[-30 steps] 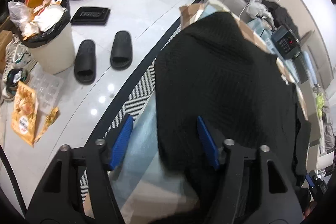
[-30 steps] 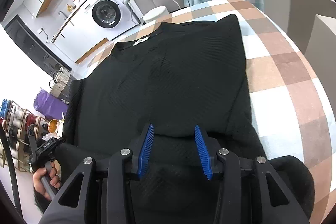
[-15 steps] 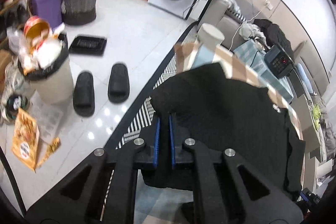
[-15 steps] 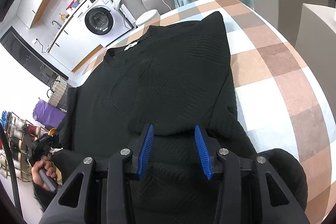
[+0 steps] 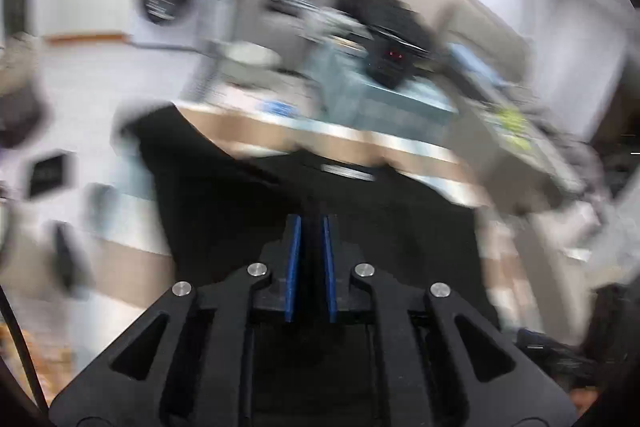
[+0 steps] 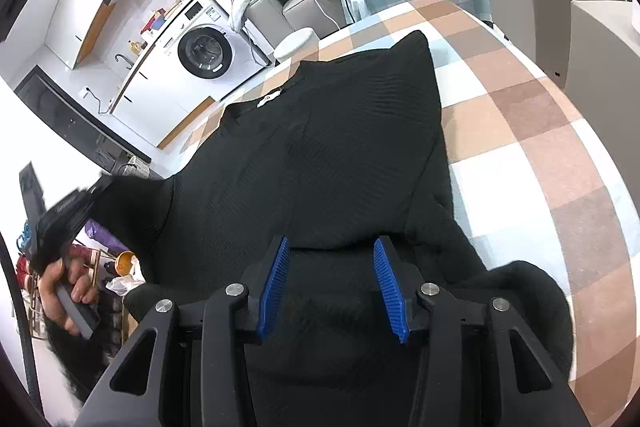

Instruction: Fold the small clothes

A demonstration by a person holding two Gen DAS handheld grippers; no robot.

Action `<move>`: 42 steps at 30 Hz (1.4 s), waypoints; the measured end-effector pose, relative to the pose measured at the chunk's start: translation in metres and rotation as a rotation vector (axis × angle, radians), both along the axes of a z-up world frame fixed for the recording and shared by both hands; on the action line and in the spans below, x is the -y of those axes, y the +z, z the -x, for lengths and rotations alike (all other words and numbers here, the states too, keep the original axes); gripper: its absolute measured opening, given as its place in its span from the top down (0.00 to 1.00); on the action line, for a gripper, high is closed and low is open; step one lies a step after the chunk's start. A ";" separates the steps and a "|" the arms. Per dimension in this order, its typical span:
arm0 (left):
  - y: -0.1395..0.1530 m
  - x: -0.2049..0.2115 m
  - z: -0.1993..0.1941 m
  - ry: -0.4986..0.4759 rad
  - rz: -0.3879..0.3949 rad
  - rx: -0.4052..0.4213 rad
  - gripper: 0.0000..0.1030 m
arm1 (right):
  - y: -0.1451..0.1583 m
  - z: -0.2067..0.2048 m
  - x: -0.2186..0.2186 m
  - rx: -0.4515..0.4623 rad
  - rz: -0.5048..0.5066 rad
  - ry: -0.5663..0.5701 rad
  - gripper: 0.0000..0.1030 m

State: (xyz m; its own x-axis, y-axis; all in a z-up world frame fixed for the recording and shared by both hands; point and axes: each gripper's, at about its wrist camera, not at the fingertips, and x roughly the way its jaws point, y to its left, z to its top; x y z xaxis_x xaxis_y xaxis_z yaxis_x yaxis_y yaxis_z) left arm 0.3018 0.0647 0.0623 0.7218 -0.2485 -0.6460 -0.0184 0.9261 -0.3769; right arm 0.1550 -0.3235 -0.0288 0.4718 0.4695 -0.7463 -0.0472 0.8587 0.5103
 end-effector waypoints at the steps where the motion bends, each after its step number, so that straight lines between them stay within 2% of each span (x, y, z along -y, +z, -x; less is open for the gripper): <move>1: -0.004 0.017 -0.003 -0.052 0.045 -0.014 0.67 | 0.001 0.000 0.002 0.001 0.002 -0.002 0.56; 2: -0.007 0.030 -0.002 -0.069 0.047 -0.030 0.42 | 0.001 0.002 0.005 0.001 0.006 -0.008 0.56; 4: -0.009 0.043 0.010 -0.061 0.030 -0.001 0.29 | 0.003 0.004 0.010 -0.002 0.012 -0.019 0.56; 6: -0.012 0.046 0.023 -0.066 0.026 -0.006 0.29 | 0.006 0.009 0.017 0.002 0.017 -0.035 0.55; 8: -0.016 0.036 0.041 -0.017 0.017 -0.026 0.29 | 0.009 0.013 0.024 0.014 0.018 -0.046 0.50; 10: -0.019 0.023 0.062 0.027 -0.010 -0.025 0.29 | 0.010 0.015 0.028 0.018 0.020 -0.054 0.50; 13: -0.026 -0.009 0.105 0.135 -0.079 -0.015 0.28 | 0.010 0.016 0.033 0.015 0.022 -0.054 0.50; 16: -0.033 -0.047 0.146 0.214 -0.104 -0.034 0.27 | 0.014 0.020 0.037 0.025 0.028 -0.047 0.50; 20: -0.050 -0.086 0.200 0.317 -0.140 -0.073 0.24 | 0.023 0.037 0.048 0.067 0.052 -0.054 0.41; 25: -0.082 -0.118 0.247 0.369 -0.160 -0.141 0.22 | 0.018 0.071 0.077 0.105 0.132 -0.185 0.39; 29: -0.108 -0.130 0.267 0.396 -0.169 -0.208 0.22 | -0.004 0.087 0.087 0.036 0.094 -0.152 0.39; 33: -0.124 -0.127 0.267 0.373 -0.161 -0.219 0.22 | -0.021 0.101 0.085 0.007 0.071 -0.086 0.39; 34: -0.129 -0.125 0.264 0.370 -0.159 -0.228 0.22 | -0.024 0.101 0.083 0.002 0.082 -0.071 0.41; 36: -0.133 -0.121 0.256 0.363 -0.145 -0.228 0.22 | -0.029 0.097 0.078 0.003 0.095 -0.045 0.60; 37: -0.133 -0.118 0.252 0.361 -0.142 -0.225 0.22 | -0.031 0.095 0.076 0.005 0.094 -0.032 0.81; 38: -0.132 -0.116 0.250 0.360 -0.141 -0.220 0.22 | -0.032 0.090 0.075 0.009 0.091 -0.017 0.95; 42: -0.125 -0.109 0.247 0.360 -0.130 -0.202 0.22 | -0.025 0.065 0.078 0.045 0.099 -0.072 0.96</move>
